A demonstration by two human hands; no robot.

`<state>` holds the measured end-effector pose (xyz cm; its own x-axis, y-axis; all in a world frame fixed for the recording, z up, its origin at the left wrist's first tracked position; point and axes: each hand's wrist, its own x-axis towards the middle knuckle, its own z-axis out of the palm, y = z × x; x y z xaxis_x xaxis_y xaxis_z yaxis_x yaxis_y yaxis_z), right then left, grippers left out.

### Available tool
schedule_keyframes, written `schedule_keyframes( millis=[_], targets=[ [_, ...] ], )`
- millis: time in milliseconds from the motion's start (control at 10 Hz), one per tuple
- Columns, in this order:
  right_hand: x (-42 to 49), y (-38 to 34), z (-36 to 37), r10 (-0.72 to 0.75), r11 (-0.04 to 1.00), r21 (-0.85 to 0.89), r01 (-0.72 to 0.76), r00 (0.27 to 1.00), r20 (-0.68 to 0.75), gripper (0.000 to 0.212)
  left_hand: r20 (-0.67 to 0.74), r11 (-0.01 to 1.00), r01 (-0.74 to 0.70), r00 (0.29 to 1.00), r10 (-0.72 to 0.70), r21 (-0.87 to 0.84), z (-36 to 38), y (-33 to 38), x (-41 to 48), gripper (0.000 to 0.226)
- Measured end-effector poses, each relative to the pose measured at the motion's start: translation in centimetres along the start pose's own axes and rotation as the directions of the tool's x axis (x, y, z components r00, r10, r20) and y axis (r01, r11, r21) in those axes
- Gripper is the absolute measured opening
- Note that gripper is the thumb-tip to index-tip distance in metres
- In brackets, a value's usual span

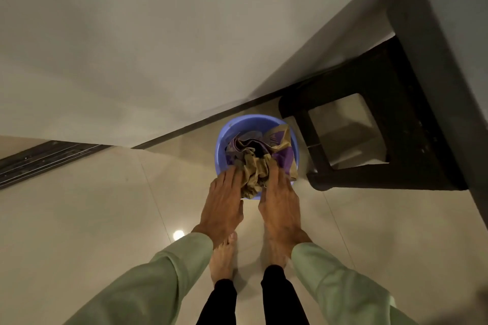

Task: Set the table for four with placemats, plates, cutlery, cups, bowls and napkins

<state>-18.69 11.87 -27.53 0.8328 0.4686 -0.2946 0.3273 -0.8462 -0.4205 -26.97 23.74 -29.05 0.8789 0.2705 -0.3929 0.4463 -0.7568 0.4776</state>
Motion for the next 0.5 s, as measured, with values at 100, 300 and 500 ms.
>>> schedule_keyframes(
  millis=[100, 300, 500],
  targets=[
    [-0.7, 0.7, 0.9, -0.052, 0.999, -0.008, 0.053, 0.991, 0.125, 0.095, 0.041, 0.999, -0.025, 0.999, 0.023, 0.047, 0.8, -0.7, 0.6, 0.084],
    [-1.4, 0.6, -0.3, 0.01, 0.998, 0.062, -0.025, 0.973, 0.23, 0.089, 0.013, 0.996, -0.063, 0.998, 0.064, -0.069, -0.3, -0.4, -1.0, 0.095],
    [-5.2, -1.7, -8.0, -0.071, 0.987, 0.152, 0.045, 0.982, 0.175, 0.069, -0.075, 0.981, -0.144, 0.988, 0.135, -0.126, -6.5, 2.7, -5.1, 0.086]
  ],
)
